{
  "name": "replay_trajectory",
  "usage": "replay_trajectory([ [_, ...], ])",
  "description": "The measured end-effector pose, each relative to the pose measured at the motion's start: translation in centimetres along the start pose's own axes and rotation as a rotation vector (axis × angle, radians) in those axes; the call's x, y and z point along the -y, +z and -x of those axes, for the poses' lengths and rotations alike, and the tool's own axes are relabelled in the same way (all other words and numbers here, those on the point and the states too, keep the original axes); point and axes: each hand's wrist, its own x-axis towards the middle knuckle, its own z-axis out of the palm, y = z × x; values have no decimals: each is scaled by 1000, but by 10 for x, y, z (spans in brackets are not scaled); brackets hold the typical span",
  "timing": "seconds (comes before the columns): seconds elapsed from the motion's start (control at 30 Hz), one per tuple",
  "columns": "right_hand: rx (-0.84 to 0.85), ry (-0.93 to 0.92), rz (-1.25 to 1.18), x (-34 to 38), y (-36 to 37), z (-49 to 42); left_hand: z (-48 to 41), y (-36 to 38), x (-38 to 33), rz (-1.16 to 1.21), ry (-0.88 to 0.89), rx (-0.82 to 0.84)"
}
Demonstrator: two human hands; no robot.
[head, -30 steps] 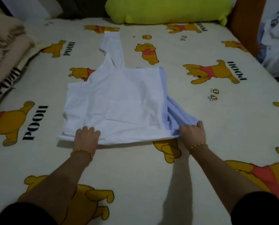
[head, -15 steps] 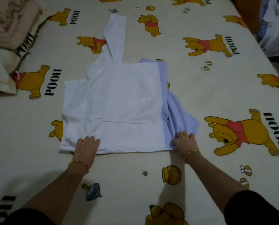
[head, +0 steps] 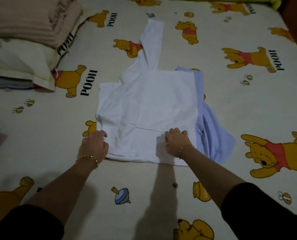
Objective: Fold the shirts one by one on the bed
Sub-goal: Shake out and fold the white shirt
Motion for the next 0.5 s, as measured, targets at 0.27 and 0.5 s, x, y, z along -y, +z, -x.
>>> replay_trajectory([
  [0.27, -134, -73, -93, 64, -43, -114, -70, 3, 29, 253, -241, -23],
  [0.5, -332, -170, -131, 98, -80, -213, -122, 12, 23, 538, -431, 145],
])
